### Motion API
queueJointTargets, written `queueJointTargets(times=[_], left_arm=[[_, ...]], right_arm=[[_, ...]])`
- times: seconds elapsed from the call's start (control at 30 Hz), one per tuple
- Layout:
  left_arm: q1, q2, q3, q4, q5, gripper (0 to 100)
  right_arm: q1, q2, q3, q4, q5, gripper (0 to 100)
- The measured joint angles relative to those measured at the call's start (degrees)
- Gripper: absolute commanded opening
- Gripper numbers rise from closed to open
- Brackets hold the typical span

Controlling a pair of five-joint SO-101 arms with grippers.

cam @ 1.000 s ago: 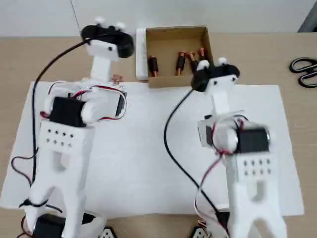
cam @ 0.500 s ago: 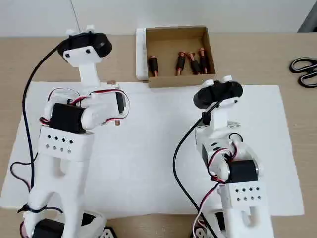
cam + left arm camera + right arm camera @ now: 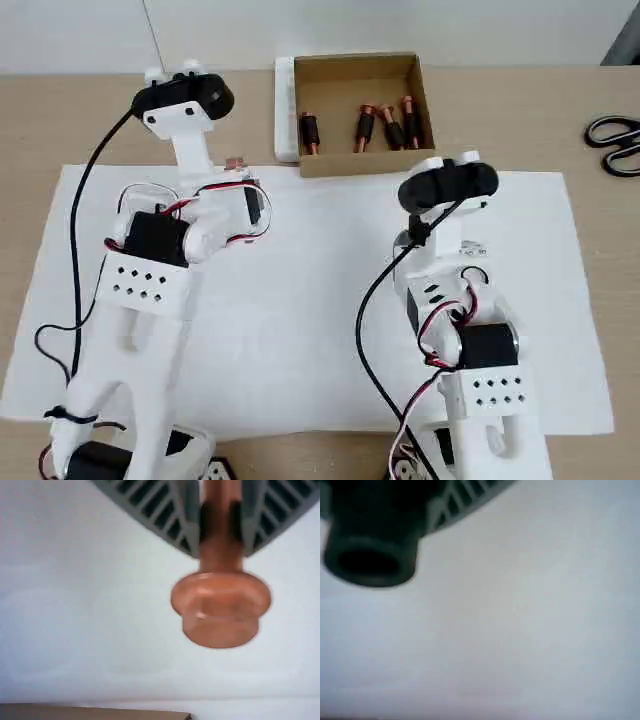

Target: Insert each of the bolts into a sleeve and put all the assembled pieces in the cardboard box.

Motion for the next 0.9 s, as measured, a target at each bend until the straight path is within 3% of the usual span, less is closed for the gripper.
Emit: queueJointTargets(times=[0.37, 0.73, 0.9], left_arm=[[6.68, 0.0, 0.0, -0.18, 0.0, 1], [6.95, 0.0, 0.0, -6.42, 2.9, 1], [7.21, -0.88, 0.09, -10.99, 3.6, 1]], right_arm=[[-9.76, -22.59, 20.66, -13.89, 5.71, 0.4], [-10.46, -44.57, 38.15, -14.51, 5.89, 0.5], [-10.64, -44.57, 38.24, -14.42, -1.05, 0.5]])
